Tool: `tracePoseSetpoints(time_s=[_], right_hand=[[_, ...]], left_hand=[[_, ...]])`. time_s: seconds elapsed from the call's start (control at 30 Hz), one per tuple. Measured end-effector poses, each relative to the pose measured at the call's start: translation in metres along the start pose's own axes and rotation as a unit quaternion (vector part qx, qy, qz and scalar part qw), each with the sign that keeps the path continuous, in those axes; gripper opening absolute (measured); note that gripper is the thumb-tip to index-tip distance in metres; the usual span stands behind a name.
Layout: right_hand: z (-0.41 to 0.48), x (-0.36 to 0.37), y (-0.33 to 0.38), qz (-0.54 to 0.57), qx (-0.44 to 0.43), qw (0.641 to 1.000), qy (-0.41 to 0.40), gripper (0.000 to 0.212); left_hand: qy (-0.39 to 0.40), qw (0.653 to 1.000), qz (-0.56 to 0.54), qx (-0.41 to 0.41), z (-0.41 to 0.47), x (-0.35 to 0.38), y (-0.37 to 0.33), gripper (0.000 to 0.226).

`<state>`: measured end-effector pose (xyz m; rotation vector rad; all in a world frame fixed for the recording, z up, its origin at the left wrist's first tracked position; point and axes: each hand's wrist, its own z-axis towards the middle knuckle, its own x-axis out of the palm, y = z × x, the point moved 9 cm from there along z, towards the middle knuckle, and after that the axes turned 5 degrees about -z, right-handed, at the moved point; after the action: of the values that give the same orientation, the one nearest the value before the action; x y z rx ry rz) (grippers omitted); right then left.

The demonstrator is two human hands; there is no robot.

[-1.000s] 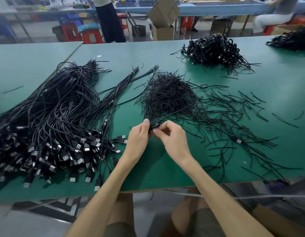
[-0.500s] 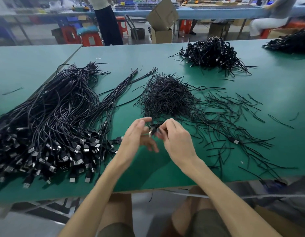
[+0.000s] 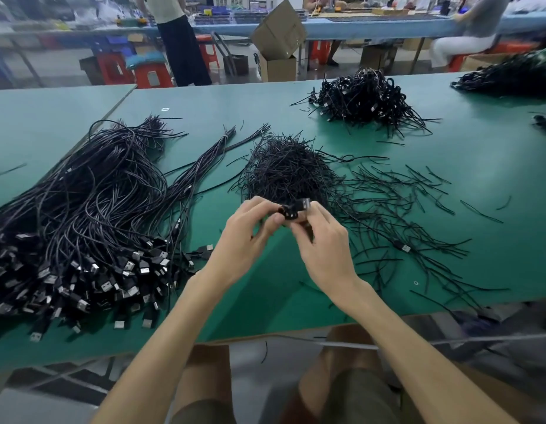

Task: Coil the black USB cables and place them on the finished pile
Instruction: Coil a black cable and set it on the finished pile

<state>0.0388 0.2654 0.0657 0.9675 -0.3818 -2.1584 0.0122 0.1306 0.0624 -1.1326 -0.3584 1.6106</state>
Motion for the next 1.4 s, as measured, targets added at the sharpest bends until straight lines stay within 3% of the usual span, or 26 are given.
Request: tracePoseSetpoints(time_s=[0.13,0.2,0.33,0.4,0.53,0.6,0.7,0.83,0.93,1.07,1.13,1.3,1.4], right_hand=[[0.004,-0.011,0.008,0.014,-0.004,0.999,-0.041,0.014],[0.009,-0.016,0.012,0.001,-0.023,0.998,-0.059,0.014],[0.009,-0.009,0.014,-0.096,-0.074,0.992,-0.041,0.012],[0.006,-0.005,0.010,-0.117,-0.081,0.989,-0.029,0.011],[0.005,-0.004,0.001,-0.087,-0.056,0.994,-0.015,0.011],[0.004,0.001,-0.003,-0.066,-0.034,0.997,-0.004,0.011],[-0.001,0.009,-0.007,-0.050,-0.013,0.999,0.002,0.013],[-0.005,0.014,-0.005,-0.052,-0.020,0.998,0.019,0.016],[-0.002,0.012,-0.001,-0.088,-0.063,0.994,0.020,0.016],[-0.011,0.016,0.013,-0.207,-0.194,0.959,0.023,0.019],[-0.016,0.016,0.015,-0.231,-0.215,0.949,0.015,0.020],[-0.015,0.013,-0.003,-0.216,-0.134,0.966,0.048,0.008],[-0.009,0.015,-0.018,-0.266,-0.075,0.957,0.086,0.042]], left_hand=[[-0.059,0.996,0.065,-0.003,0.007,-0.008,-0.015,0.032],[-0.077,0.990,0.090,-0.072,0.014,-0.008,-0.009,0.037],[-0.016,0.957,-0.120,-0.264,0.022,0.005,0.017,0.031],[0.016,0.946,-0.191,-0.262,0.022,0.007,0.019,0.029],[0.127,0.934,-0.288,-0.166,0.011,0.016,0.011,0.029],[0.125,0.946,-0.257,-0.150,0.006,0.018,0.018,0.026],[0.070,0.983,-0.104,-0.131,0.009,0.018,0.036,0.016],[0.034,0.993,0.019,-0.113,0.007,0.016,0.039,0.035],[0.074,0.982,0.084,-0.155,0.012,0.020,0.043,0.050],[0.186,0.915,-0.013,-0.357,0.000,0.032,0.063,0.053],[0.208,0.892,-0.043,-0.398,-0.006,0.034,0.061,0.048],[0.181,0.917,-0.061,-0.350,0.000,0.040,0.057,0.033],[0.160,0.936,-0.078,-0.304,0.004,0.034,0.059,0.018]])
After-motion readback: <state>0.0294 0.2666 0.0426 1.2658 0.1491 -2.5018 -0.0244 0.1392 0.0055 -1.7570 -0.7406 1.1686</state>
